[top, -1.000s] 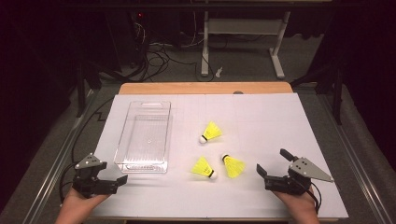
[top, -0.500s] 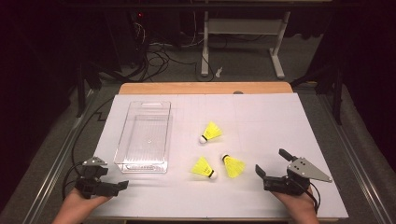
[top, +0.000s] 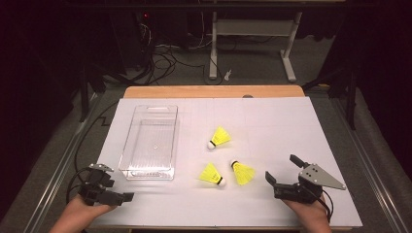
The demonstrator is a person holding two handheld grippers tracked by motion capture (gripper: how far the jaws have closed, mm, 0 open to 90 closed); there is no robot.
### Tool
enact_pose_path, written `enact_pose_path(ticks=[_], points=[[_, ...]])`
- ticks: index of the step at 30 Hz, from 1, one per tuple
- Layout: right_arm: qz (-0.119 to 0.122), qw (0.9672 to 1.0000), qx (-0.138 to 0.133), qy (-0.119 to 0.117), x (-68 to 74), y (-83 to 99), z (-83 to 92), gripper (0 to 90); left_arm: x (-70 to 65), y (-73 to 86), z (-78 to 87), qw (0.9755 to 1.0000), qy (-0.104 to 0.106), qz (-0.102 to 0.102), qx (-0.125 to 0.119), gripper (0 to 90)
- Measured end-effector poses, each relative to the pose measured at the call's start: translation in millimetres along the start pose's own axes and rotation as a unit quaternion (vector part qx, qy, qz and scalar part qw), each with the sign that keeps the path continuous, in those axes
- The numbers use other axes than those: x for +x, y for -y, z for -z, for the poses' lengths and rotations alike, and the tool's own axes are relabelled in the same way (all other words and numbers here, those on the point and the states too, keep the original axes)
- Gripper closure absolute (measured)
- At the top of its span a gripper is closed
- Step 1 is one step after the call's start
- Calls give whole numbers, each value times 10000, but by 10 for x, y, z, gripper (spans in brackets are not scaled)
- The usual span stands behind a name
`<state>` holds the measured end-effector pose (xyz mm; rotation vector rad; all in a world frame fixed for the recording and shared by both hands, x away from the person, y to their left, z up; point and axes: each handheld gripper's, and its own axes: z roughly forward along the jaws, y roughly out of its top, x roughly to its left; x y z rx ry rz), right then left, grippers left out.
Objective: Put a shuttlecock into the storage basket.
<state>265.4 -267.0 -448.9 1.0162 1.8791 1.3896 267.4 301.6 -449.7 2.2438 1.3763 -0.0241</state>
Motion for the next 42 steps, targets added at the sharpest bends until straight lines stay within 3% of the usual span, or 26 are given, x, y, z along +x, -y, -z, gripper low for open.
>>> enact_pose_path(ticks=[9,11,16,28,35,42], points=[[-5,10000,12,-23,7,0,-4,3,-13,-28,-21,9986,-63,-130,505,5],[-2,10000,27,-33,9,1,-9,3,-36,-42,-32,9972,-106,-195,707,5],[-64,9999,61,-81,13,11,-24,3,-91,-88,-45,9951,-177,-241,940,5],[8,9998,65,-167,27,3,-38,3,-177,-163,-70,9929,-125,-182,1168,6],[54,9994,230,-264,33,1,-106,4,-204,-206,-31,9920,-72,-76,1258,7],[121,9993,217,-277,70,-9,-92,4,-321,-297,-32,9904,-66,-178,1372,7]])
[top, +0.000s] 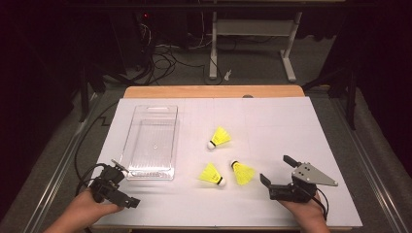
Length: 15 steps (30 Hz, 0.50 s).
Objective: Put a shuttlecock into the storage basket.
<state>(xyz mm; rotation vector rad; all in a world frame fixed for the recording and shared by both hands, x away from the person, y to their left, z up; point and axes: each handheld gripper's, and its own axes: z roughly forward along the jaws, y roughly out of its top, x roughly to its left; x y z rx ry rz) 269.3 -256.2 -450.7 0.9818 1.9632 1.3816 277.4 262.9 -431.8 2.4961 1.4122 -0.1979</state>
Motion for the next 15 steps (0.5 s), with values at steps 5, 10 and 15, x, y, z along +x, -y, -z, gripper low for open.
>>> enact_pose_path(ticks=[5,10,15], points=[[-35,10000,-38,-4,-12,13,11,4,-45,-43,-36,9999,43,-55,79,7],[-46,10000,-20,4,-23,24,12,4,-98,-79,-66,9998,88,-130,143,7],[-54,10000,1,9,-15,30,2,4,-133,-90,-84,9995,107,-212,194,7]])
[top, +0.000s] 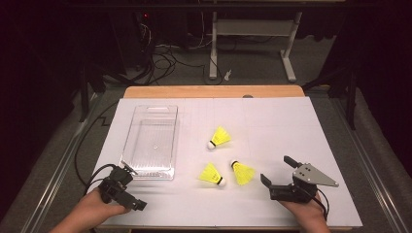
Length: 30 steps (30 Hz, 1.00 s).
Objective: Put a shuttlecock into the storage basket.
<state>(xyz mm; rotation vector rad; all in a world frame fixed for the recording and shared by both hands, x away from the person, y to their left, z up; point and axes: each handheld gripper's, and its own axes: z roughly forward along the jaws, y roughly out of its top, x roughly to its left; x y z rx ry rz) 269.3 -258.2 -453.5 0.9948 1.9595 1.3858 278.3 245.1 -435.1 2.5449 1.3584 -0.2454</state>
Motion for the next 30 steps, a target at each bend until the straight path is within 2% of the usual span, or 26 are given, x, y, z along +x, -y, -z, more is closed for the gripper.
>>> enact_pose_path(ticks=[10,25,30], points=[[16,10000,29,-30,11,7,-1,4,-104,-61,-22,9999,151,-61,13,7],[0,10000,-18,-62,7,1,12,4,-321,-224,-80,9990,312,-299,103,7],[-1,10000,0,-56,10,1,13,4,-421,-309,-126,9983,351,-439,174,7]])
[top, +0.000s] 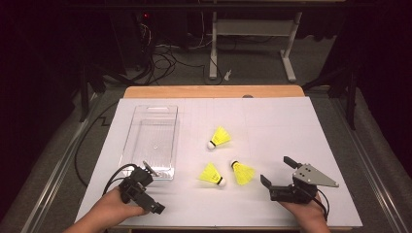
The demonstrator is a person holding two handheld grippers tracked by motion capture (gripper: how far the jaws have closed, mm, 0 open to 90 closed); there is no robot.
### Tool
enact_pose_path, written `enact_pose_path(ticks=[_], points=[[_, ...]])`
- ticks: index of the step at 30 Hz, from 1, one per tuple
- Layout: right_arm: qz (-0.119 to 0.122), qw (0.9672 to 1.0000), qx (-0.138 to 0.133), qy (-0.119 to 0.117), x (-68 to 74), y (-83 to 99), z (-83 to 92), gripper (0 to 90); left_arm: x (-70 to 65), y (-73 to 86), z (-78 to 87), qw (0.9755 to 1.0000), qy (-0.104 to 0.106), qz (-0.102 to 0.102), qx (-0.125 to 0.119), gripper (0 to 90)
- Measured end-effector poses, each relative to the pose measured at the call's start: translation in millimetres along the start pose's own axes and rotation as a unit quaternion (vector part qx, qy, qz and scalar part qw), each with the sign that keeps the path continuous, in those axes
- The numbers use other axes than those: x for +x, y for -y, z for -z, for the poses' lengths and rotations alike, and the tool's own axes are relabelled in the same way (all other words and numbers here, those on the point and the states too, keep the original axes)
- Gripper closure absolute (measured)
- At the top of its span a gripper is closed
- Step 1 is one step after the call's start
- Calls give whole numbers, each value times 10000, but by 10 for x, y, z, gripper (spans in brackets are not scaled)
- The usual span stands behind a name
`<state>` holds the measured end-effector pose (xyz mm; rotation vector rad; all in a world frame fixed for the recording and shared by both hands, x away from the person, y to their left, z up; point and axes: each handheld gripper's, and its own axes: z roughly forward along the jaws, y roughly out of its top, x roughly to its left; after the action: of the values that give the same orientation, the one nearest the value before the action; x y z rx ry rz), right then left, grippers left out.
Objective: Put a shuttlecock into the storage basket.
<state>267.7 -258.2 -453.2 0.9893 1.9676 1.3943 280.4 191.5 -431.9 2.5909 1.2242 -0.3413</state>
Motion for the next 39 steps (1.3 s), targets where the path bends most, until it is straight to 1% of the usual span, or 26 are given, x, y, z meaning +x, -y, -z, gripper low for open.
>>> enact_pose_path(ticks=[5,9,17,22,26,29,30,39], points=[[-1,10000,-5,-5,1,-1,-2,4,-57,-63,-35,9999,43,-100,31,7],[5,10000,-5,-10,1,-1,-3,4,-88,-101,-54,9999,74,-138,55,7],[12,10000,-8,-12,2,-2,-6,4,-205,-206,-116,9992,93,-344,157,7],[19,10000,-2,-11,4,-2,-6,4,-284,-290,-150,9988,129,-450,167,7],[17,10000,-4,-15,2,-2,-7,4,-332,-343,-183,9986,176,-468,172,6],[24,10000,-7,-15,4,-2,-6,4,-365,-383,-195,9981,197,-553,209,6],[24,10000,-7,-15,4,-2,-6,4,-365,-383,-195,9981,197,-553,209,6],[22,10000,-5,-21,7,-2,-6,4,-503,-509,-243,9967,251,-727,271,6]])
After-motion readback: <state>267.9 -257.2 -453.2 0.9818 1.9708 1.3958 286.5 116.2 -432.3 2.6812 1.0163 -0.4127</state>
